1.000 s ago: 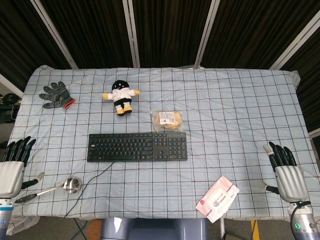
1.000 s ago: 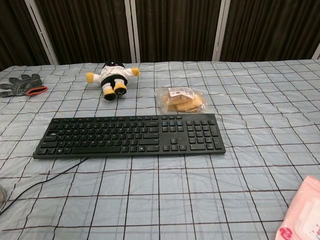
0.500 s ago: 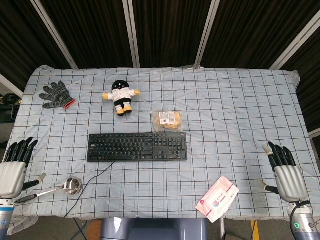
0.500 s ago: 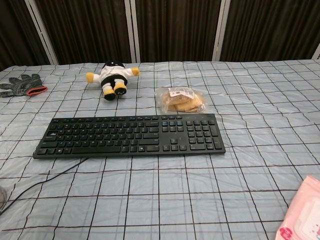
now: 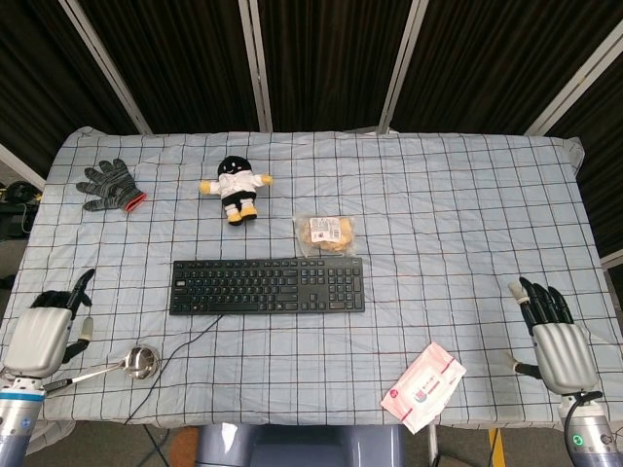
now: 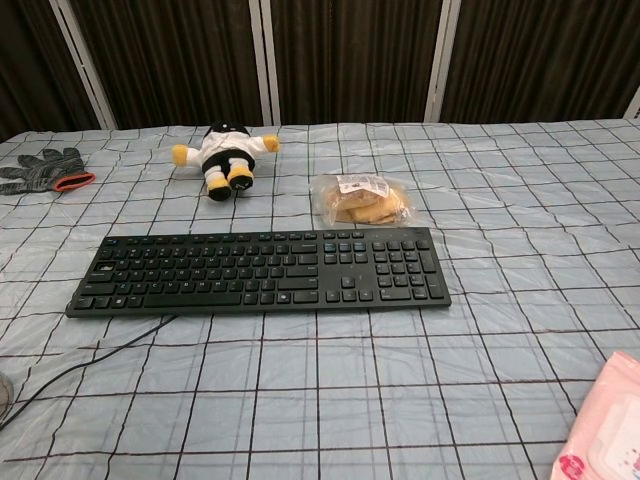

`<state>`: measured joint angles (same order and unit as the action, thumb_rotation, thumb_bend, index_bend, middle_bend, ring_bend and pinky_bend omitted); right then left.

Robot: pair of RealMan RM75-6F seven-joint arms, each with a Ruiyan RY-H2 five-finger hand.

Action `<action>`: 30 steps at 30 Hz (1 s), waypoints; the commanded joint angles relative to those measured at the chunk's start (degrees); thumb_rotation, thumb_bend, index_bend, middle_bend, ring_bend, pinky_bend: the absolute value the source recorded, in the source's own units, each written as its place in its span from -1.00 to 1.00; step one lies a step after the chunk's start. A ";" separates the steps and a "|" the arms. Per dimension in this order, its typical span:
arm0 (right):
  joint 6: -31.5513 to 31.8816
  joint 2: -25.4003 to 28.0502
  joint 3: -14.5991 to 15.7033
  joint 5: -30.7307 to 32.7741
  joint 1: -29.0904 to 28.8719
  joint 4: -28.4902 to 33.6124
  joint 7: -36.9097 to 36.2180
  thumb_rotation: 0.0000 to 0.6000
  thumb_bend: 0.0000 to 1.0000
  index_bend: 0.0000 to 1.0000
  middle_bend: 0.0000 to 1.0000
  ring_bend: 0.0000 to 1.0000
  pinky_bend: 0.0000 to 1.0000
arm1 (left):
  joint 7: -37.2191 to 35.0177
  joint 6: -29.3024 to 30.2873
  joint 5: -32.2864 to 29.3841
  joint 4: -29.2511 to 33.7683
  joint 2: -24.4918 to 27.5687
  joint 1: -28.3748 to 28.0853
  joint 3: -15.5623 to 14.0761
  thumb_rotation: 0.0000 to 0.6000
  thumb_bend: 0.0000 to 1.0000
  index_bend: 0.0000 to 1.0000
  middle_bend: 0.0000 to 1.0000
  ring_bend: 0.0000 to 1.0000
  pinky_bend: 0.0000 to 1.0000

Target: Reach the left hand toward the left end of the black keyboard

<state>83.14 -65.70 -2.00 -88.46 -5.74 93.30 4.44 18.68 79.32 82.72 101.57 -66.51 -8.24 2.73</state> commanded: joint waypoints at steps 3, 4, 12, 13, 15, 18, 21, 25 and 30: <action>0.32 0.06 0.07 -0.40 0.02 -0.41 -0.34 1.00 -0.83 -0.94 -1.00 -1.00 -1.00 | 6.91 -10.83 -13.47 8.82 0.99 -5.49 2.80 1.00 1.00 -1.00 0.62 0.37 0.02; 0.34 0.07 0.04 -0.36 0.03 -0.45 -0.51 1.00 -0.83 -0.94 -1.00 -1.00 -1.00 | 8.42 -12.49 -16.37 10.12 1.21 -6.71 3.52 1.00 1.00 -1.00 0.63 0.39 0.03; 0.25 0.23 -0.05 -0.25 -0.05 -0.39 -1.37 1.00 -0.83 -0.94 -1.00 -1.00 -1.00 | 24.89 -17.89 -37.60 15.82 -0.14 -16.69 5.43 1.00 1.00 -1.00 0.66 0.42 0.06; 0.22 0.22 -0.04 -0.27 -0.07 -0.39 -1.41 1.00 -0.83 -0.94 -1.00 -1.00 -1.00 | 26.30 -18.15 -40.90 16.14 -0.56 -18.07 5.79 1.00 1.00 -1.00 0.66 0.42 0.06; 0.29 0.22 -0.07 -0.31 -0.06 -0.41 -1.52 1.00 -0.83 -0.94 -1.00 -1.00 -1.00 | 29.01 -18.31 -47.21 16.48 -1.30 -20.91 6.44 1.00 1.00 -1.00 0.66 0.42 0.06; 0.31 0.24 -0.08 -0.28 -0.05 -0.43 -1.69 1.00 -0.83 -0.94 -1.00 -1.00 -1.00 | 32.79 -17.94 -54.67 16.24 -2.49 -24.96 6.88 1.00 1.00 -1.00 0.66 0.42 0.06; 0.26 0.27 -0.11 -0.21 -0.07 -0.41 -1.93 1.00 -0.83 -0.94 -1.00 -1.00 -1.00 | 35.30 -17.13 -59.78 15.55 -4.04 -28.29 7.18 1.00 1.00 -1.00 0.66 0.42 0.06; 0.18 0.33 -0.12 -0.15 -0.10 -0.35 -2.15 1.00 -0.83 -0.94 -1.00 -1.00 -1.00 | 37.02 -16.25 -65.31 13.88 -6.26 -31.94 7.47 1.00 1.00 -1.00 0.66 0.42 0.06; 0.17 0.33 -0.15 -0.06 -0.10 -0.22 -2.35 1.00 -0.83 -0.94 -1.00 -1.00 -1.00 | 37.88 -16.08 -68.90 11.70 -8.62 -35.05 7.56 1.00 1.00 -1.00 0.66 0.42 0.06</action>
<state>83.32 -65.37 -2.15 -88.53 -5.84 93.07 2.10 56.26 63.12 14.87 114.02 -74.25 -42.37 10.11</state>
